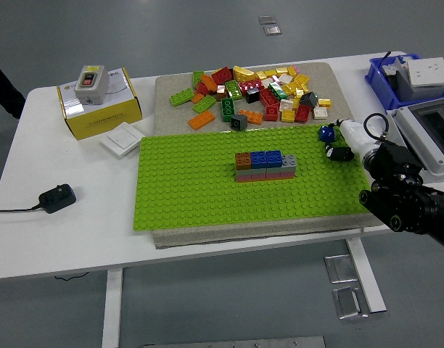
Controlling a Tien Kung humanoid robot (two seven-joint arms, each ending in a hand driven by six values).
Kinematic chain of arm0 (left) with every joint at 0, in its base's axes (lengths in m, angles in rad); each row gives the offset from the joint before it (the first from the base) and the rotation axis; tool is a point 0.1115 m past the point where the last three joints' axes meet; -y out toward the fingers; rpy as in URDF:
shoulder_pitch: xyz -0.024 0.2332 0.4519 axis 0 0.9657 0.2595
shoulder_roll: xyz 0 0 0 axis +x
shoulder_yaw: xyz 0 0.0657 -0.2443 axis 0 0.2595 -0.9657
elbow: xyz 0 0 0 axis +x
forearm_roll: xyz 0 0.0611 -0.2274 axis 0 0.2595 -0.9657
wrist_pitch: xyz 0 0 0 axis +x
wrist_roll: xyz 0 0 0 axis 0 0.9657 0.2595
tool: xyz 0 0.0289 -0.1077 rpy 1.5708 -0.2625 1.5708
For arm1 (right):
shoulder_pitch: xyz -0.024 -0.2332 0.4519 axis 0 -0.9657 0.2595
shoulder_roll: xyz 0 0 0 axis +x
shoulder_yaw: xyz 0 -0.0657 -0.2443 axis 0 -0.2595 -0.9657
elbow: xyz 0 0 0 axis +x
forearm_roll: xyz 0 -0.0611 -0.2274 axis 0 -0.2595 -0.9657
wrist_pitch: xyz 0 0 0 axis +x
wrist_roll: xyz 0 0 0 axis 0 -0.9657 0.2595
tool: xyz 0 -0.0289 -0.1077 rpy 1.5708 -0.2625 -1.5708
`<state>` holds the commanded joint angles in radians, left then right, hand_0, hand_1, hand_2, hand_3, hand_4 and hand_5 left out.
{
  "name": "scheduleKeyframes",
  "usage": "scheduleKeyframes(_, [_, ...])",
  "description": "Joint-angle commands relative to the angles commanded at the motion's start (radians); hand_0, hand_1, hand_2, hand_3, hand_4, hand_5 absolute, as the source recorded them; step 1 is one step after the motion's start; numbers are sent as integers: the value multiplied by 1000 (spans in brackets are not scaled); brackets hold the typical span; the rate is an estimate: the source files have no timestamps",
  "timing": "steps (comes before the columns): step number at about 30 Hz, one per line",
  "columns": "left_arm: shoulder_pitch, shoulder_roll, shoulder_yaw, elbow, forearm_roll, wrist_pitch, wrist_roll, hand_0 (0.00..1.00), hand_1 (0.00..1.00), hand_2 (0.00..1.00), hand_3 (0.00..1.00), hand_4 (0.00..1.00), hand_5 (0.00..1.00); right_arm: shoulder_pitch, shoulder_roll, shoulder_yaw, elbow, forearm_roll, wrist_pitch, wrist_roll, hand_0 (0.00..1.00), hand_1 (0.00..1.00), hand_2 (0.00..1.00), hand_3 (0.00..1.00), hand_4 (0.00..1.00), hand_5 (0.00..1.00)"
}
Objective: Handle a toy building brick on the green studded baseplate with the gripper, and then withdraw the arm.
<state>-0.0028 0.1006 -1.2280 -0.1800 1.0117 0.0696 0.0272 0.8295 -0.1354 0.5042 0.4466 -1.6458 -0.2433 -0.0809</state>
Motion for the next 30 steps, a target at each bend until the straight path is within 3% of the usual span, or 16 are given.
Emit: scheduleKeyframes(30, [10, -14, -16, 0, 14, 1, -4, 663, 661, 586, 602, 210, 647, -6, 7, 11, 14, 38, -24, 7, 785, 866, 928, 791, 457, 352])
